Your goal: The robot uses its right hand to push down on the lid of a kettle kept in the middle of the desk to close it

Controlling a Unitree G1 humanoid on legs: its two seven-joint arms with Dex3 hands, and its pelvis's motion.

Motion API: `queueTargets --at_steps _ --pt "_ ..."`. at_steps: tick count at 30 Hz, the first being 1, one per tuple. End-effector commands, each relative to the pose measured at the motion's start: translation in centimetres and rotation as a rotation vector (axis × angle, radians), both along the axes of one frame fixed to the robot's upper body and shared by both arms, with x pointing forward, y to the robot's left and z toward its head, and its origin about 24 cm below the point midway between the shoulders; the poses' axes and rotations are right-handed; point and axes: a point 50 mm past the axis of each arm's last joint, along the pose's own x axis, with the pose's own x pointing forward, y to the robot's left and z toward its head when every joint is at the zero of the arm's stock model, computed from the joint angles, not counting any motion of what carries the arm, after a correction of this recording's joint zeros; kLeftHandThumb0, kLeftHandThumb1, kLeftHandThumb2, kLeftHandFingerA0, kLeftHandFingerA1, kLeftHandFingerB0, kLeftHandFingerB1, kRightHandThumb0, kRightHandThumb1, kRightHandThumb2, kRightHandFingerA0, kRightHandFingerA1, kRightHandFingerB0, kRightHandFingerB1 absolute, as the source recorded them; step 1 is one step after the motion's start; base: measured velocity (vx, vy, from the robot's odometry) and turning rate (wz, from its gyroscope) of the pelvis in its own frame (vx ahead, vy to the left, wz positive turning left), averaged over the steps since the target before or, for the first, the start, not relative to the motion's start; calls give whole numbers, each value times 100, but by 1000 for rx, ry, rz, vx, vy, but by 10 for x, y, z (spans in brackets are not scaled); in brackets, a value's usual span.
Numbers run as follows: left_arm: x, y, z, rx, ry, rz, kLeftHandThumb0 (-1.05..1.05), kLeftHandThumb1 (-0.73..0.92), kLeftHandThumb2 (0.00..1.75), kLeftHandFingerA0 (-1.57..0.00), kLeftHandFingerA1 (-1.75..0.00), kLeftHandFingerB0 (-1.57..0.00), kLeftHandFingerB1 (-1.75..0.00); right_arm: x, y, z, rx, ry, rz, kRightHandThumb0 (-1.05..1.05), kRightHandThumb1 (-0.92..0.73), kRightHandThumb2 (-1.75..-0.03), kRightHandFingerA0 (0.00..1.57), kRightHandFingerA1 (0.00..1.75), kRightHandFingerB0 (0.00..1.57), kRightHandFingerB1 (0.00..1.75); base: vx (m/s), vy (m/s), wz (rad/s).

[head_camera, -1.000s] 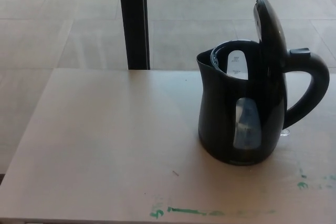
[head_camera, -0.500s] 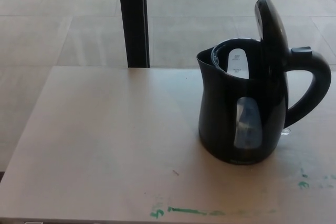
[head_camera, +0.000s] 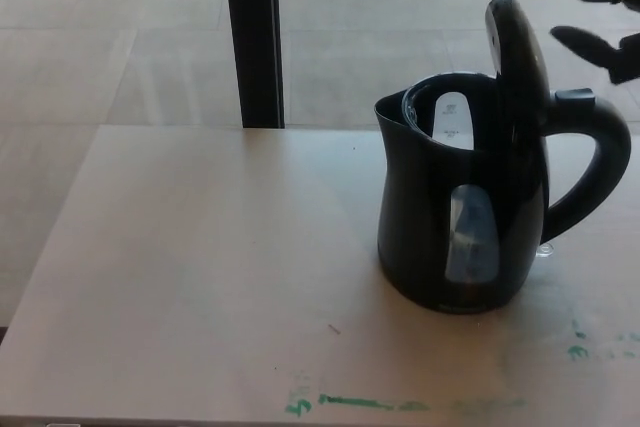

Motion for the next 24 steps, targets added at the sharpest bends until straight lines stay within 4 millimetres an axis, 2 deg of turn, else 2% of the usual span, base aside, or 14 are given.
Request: queueTargets --at_steps 1,10,11,12,13,15,16,17,18,19,20,22,23,24 --pt "-6 7 5 -25 -8 68 -72 53 90 -50 -66 -36 -51 1 20 -30 -264 -4 86 -94 -68 -105 6 47 5 35 0 0 0" --pt "-8 8 4 2 21 46 -67 52 90 -50 -62 -33 -49 9 36 -32 -348 13 107 -97 -68 -111 1 46 0 29 0 0 0" --pt "-9 8 4 0 23 50 -66 66 60 -52 -54 -41 -37 9 41 -28 -377 6 119 -91 -65 -111 8 51 0 30 0 0 0" --pt "-10 9 5 0 25 48 -73 54 90 -49 -63 -35 -49 10 43 -27 -380 -1 128 -103 -74 -79 11 45 8 29 0 0 0" --pt "-11 9 5 0 25 49 -67 51 89 -50 -65 -35 -50 10 45 -26 -378 -4 133 -102 -74 -77 9 43 7 28 0 0 0" --pt "-10 9 5 -8 15 51 -67 66 60 -54 -60 -39 -38 10 48 -23 -373 -11 140 -94 -66 -108 9 50 6 33 0 0 0" --pt "-8 10 7 1 14 26 -71 54 91 -51 -64 -30 -49 10 52 -21 -377 -16 150 -93 -66 -107 9 50 6 33 0 0 0" --pt "-8 10 7 -10 12 39 -66 66 60 -52 -56 -37 -37 10 54 -21 -383 -15 157 -94 -66 -106 9 50 6 33 0 0 0" --pt "-8 10 7 -18 3 49 -65 67 60 -50 -54 -36 -37 10 56 -21 -385 -11 162 -40 -34 -101 0 51 0 51 0 0 0" --pt "-7 10 7 -15 1 49 -69 54 90 -46 -62 -25 -48 9 59 -21 -400 -12 170 -40 -34 -101 0 51 0 51 0 0 0" --pt "-7 10 7 -3 10 41 -70 54 91 -46 -61 -26 -47 9 60 -21 -419 -10 177 -91 -82 -66 12 43 10 29 0 0 0" --pt "-7 11 7 4 16 48 -71 56 91 -49 -62 -34 -50 8 63 -21 -438 -4 183 -91 -82 -65 11 43 11 29 0 0 0" --pt "-7 11 7 -7 11 76 -66 52 90 -50 -63 -33 -50 8 65 -21 -475 13 181 -88 -63 -106 3 48 0 34 0 0 0" --pt "-7 11 7 -10 8 74 -65 65 60 -54 -56 -40 -38 8 67 -20 -504 23 183 -87 -62 -107 0 41 0 32 0 0 0"
